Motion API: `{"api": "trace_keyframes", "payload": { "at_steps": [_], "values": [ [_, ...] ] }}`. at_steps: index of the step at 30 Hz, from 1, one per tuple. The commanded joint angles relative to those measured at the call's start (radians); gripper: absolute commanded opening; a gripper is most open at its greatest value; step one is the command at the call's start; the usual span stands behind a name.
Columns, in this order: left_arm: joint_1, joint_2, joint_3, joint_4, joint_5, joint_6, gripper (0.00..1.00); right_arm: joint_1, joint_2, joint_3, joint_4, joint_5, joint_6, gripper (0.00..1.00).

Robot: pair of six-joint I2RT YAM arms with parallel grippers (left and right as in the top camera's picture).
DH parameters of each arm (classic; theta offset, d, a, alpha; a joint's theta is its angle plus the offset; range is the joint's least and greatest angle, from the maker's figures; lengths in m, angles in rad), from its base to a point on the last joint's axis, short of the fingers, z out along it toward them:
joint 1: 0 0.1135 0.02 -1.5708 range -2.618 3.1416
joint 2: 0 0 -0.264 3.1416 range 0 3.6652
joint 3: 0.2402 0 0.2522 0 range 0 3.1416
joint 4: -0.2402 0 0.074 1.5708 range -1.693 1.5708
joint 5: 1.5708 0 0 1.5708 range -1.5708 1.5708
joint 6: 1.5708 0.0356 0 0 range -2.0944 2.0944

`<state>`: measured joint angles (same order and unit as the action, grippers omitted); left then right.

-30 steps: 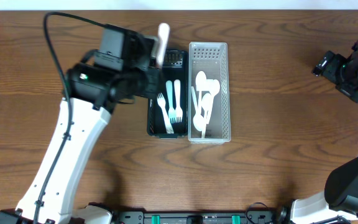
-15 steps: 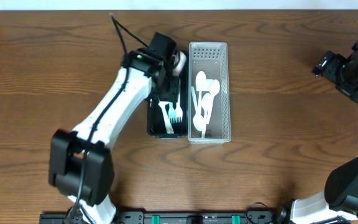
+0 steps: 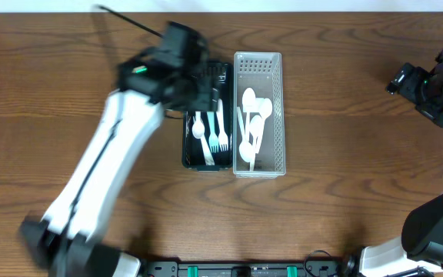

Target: Pack container

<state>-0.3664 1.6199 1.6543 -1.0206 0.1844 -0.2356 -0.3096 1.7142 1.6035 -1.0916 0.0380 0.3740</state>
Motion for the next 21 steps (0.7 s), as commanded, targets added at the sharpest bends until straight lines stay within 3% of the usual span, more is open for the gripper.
{"api": "trace_keyframes", "payload": {
  "at_steps": [1, 8, 15, 21],
  "values": [
    [0.064, -0.136, 0.025, -0.063, -0.149, 0.002, 0.83, -0.003, 0.008, -0.004, -0.001, 0.003, -0.008, 0.99],
    [0.211, -0.268, 0.025, -0.244, -0.378, 0.005, 0.99, -0.003, 0.008, -0.004, -0.001, 0.003, -0.008, 0.99],
    [0.310, -0.296, 0.024, -0.381, -0.381, 0.005, 0.98, -0.003, 0.008, -0.004, -0.001, 0.003, -0.008, 0.99],
    [0.312, -0.296, 0.024, -0.393, -0.380, 0.005, 0.98, -0.003, 0.008, -0.004, -0.001, 0.003, -0.009, 0.99]
  ]
}}
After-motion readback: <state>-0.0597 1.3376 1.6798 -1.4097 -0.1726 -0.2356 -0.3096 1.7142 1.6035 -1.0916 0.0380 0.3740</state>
